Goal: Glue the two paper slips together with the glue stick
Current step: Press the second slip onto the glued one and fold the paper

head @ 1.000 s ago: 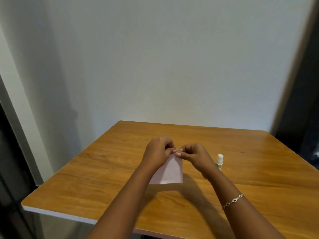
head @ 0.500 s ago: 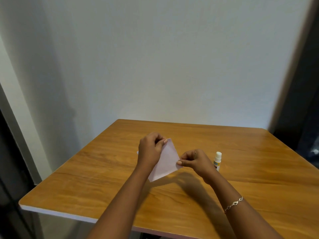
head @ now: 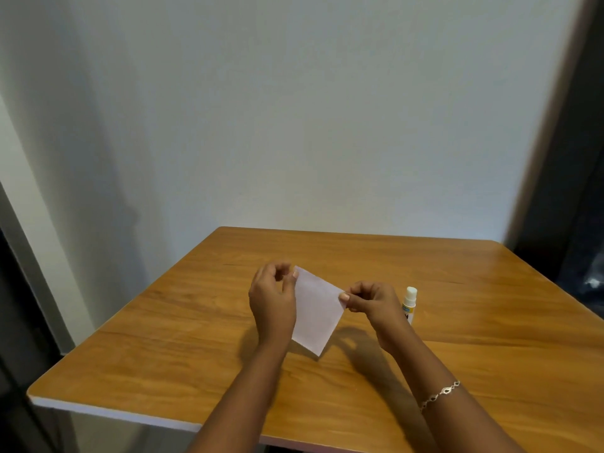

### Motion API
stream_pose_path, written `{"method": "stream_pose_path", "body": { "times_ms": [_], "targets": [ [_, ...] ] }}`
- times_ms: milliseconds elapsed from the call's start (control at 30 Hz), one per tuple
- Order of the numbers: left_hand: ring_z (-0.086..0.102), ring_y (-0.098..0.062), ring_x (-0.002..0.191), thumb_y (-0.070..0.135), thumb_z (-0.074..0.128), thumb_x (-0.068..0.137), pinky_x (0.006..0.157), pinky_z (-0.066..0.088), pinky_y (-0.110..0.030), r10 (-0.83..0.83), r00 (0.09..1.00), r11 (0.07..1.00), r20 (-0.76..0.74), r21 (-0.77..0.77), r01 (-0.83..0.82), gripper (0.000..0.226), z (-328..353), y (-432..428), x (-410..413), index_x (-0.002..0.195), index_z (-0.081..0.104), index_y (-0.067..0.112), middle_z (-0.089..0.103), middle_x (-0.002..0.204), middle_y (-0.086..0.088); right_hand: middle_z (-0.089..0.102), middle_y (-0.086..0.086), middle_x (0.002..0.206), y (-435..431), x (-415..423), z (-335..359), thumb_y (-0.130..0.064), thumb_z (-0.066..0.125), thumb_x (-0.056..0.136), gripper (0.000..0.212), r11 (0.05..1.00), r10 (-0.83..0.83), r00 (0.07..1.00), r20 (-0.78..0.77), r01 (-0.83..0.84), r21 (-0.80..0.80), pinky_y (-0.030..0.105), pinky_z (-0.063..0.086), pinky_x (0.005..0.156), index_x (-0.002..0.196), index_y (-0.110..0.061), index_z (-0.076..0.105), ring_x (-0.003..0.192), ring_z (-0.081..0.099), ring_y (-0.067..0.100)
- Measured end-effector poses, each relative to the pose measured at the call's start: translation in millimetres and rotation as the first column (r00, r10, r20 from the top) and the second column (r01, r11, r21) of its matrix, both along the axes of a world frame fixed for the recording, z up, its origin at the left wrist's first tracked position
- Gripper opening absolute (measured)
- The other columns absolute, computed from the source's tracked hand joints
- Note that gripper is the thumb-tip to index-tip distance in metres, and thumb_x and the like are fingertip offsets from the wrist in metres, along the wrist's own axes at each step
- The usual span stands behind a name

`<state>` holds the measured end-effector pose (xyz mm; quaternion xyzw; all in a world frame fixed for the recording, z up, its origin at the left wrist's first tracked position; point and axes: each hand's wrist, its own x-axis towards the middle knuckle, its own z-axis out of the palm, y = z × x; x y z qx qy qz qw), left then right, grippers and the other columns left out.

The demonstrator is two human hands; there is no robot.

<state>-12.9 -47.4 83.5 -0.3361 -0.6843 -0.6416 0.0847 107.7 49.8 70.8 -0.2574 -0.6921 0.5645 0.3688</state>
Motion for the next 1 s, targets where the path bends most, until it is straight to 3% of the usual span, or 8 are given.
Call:
{"method": "stream_pose_path", "body": {
  "times_ms": [100,167,233,367,567,733,833,1000],
  "targets": [
    [0.059,-0.023,0.095,0.007,0.065,0.08,0.08,0.042,-0.029,-0.049,0.858,0.985,-0.511,-0.168,-0.044,0.018,1.9,2.0,-0.8,0.098,0.065,0.009,0.068,0.097,-0.009,0.062,0.005,0.065,-1.3,-1.8,5.0,0.001,0.063,0.079,0.013,0.997,0.001,0.999,0.032,-0.003,0.077,0.011,0.047,0.057,0.068,-0.005,0.064,0.057,0.058,0.001],
    [0.059,-0.024,0.094,0.008,0.067,0.077,0.08,0.041,-0.03,-0.196,0.746,0.95,-0.636,-0.313,-0.017,0.019,5.0,4.1,1.2,0.096,0.066,0.01,0.068,0.096,-0.009,0.063,0.007,0.068,-1.4,-3.2,7.2,-0.001,0.065,0.078,0.011,0.993,-0.002,0.998,0.061,-0.006,0.119,0.024,0.05,0.067,0.068,-0.005,0.065,0.068,0.06,0.013],
    [0.059,-0.024,0.089,0.008,0.066,0.077,0.076,0.044,-0.033,-0.314,0.681,0.91,-0.662,-0.414,0.018,0.011,8.3,4.9,2.8,0.088,0.066,0.01,0.066,0.089,-0.009,0.064,0.007,0.07,-2.0,-4.7,9.2,-0.004,0.067,0.077,0.009,0.987,0.0,0.996,0.089,-0.014,0.159,0.033,0.051,0.071,0.069,-0.007,0.065,0.072,0.06,0.018],
    [0.052,-0.021,0.087,0.012,0.059,0.083,0.072,0.035,-0.027,-0.384,0.709,0.874,-0.592,-0.481,0.071,0.005,13.0,5.5,1.2,0.082,0.063,0.01,0.062,0.086,-0.007,0.066,0.005,0.072,-4.1,-4.4,12.5,-0.006,0.068,0.077,0.012,0.975,0.008,0.994,0.108,-0.032,0.218,0.037,0.052,0.075,0.069,-0.015,0.066,0.075,0.063,0.019],
    [0.047,-0.013,0.08,0.011,0.059,0.084,0.067,0.038,-0.027,-0.361,0.807,0.876,-0.467,-0.467,0.121,0.006,16.5,5.7,2.6,0.08,0.063,0.009,0.061,0.085,-0.005,0.067,0.006,0.073,-4.5,-3.7,14.4,-0.01,0.068,0.078,0.006,0.975,0.087,0.986,0.145,-0.114,0.191,0.038,0.05,0.075,0.075,-0.015,0.069,0.075,0.061,0.017],
    [0.054,-0.015,0.07,0.003,0.062,0.079,0.06,0.043,-0.023,-0.309,0.909,0.926,-0.28,-0.307,0.22,0.007,21.3,0.8,0.3,0.073,0.063,0.004,0.06,0.074,-0.003,0.064,0.003,0.066,-5.4,-5.1,11.9,-0.009,0.068,0.078,0.017,0.98,0.071,0.985,0.157,-0.099,0.175,0.03,0.045,0.066,0.064,-0.018,0.066,0.068,0.059,0.013],
    [0.053,-0.006,0.067,0.002,0.064,0.078,0.057,0.04,-0.01,-0.259,0.949,0.955,-0.177,-0.193,0.225,0.006,23.9,-2.8,-3.1,0.072,0.063,0.003,0.057,0.068,0.004,0.063,0.004,0.065,-4.2,-3.1,3.3,-0.009,0.069,0.077,0.011,0.985,0.076,0.982,0.176,-0.101,0.141,0.022,0.042,0.06,0.066,-0.01,0.067,0.063,0.056,0.009],
    [0.053,-0.002,0.065,0.003,0.065,0.078,0.054,0.04,-0.005,-0.224,0.974,0.972,-0.036,-0.082,0.22,0.008,22.6,-5.5,-7.1,0.071,0.064,0.006,0.058,0.066,0.008,0.062,0.002,0.062,-0.4,1.7,-9.1,-0.005,0.069,0.076,0.008,0.993,0.068,0.989,0.13,-0.079,0.083,0.021,0.041,0.06,0.069,0.0,0.068,0.061,0.054,0.007]
  ]
}}
